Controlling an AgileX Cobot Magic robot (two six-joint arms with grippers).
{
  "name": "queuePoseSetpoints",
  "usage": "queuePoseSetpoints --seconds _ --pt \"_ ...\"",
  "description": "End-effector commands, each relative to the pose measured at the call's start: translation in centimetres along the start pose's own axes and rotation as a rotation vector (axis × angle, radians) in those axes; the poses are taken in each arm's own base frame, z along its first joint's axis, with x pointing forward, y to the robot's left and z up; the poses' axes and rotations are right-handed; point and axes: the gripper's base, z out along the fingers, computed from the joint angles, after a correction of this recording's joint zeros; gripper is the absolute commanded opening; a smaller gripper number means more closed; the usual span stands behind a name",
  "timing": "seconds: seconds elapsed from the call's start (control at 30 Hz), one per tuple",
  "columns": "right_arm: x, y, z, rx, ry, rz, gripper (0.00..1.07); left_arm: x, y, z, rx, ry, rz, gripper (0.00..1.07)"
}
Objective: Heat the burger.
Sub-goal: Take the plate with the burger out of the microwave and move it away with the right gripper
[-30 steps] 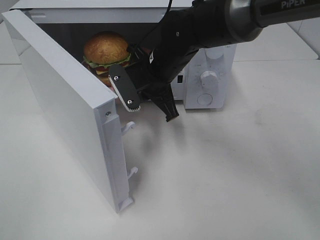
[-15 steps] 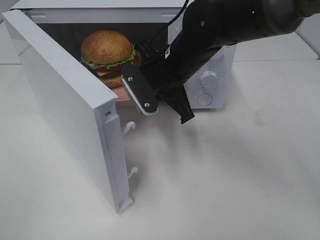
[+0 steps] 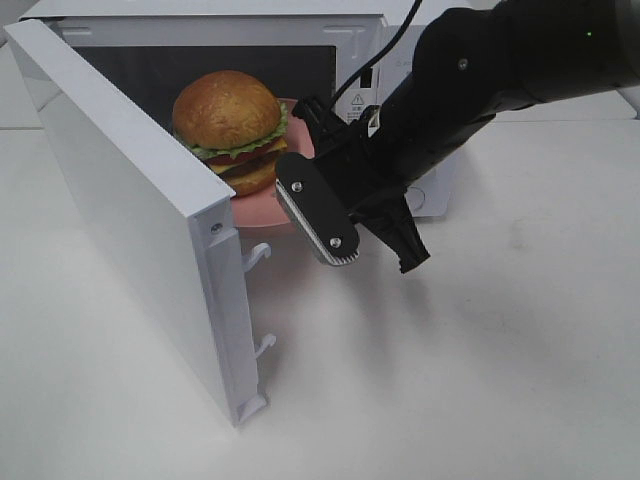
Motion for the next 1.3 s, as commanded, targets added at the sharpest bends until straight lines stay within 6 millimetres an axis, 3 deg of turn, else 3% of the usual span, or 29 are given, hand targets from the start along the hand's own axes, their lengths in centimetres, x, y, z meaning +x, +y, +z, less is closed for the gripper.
queuePoseSetpoints --seconds 0.03,0.83,1.3 --pt "0.2 -0.3 -1.9 0.107 0.007 0.042 0.0 0.2 0.0 -0.2 -0.001 -0.017 -0.001 1.0" --pt "-0.7 8.2 -8.5 0.122 0.005 0.104 0.0 0.2 0.0 -0.2 -0.001 -0.017 -0.001 1.0" --pt "-1.1 12.9 -11.3 0.134 0.016 0.183 0.0 0.2 0.0 -0.2 -0.001 -0.017 -0.001 1.0"
